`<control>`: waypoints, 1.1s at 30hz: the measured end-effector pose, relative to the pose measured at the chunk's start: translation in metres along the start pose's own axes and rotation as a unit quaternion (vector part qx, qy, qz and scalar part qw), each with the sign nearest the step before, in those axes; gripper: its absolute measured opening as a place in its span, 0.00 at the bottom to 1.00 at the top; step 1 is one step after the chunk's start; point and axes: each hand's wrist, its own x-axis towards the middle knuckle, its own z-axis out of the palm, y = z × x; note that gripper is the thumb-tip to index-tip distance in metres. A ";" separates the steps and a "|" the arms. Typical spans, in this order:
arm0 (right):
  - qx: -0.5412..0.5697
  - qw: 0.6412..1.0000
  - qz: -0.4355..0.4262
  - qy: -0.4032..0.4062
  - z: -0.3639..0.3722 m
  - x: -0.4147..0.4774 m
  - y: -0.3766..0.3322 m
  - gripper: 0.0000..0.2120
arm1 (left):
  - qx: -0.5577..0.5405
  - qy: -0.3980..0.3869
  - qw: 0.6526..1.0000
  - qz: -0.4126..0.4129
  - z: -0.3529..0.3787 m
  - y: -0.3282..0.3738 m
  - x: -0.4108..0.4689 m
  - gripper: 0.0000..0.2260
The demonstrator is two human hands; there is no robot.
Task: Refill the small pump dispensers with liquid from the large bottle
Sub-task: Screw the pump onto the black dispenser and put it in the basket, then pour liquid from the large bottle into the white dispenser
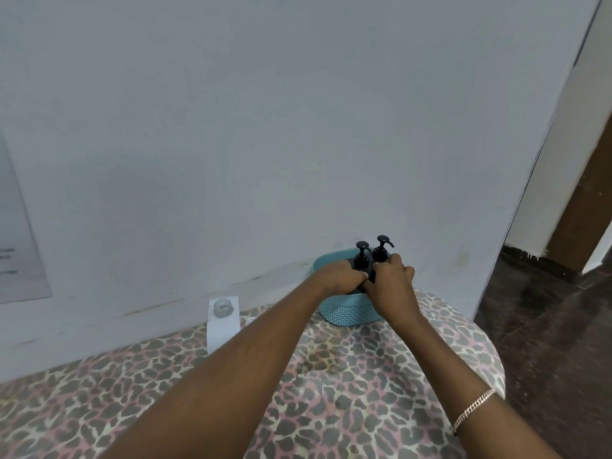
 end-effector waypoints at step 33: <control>0.264 0.958 -0.111 0.029 0.008 -0.184 -0.156 0.26 | -0.138 0.485 0.859 0.089 0.009 -0.106 -0.298 0.15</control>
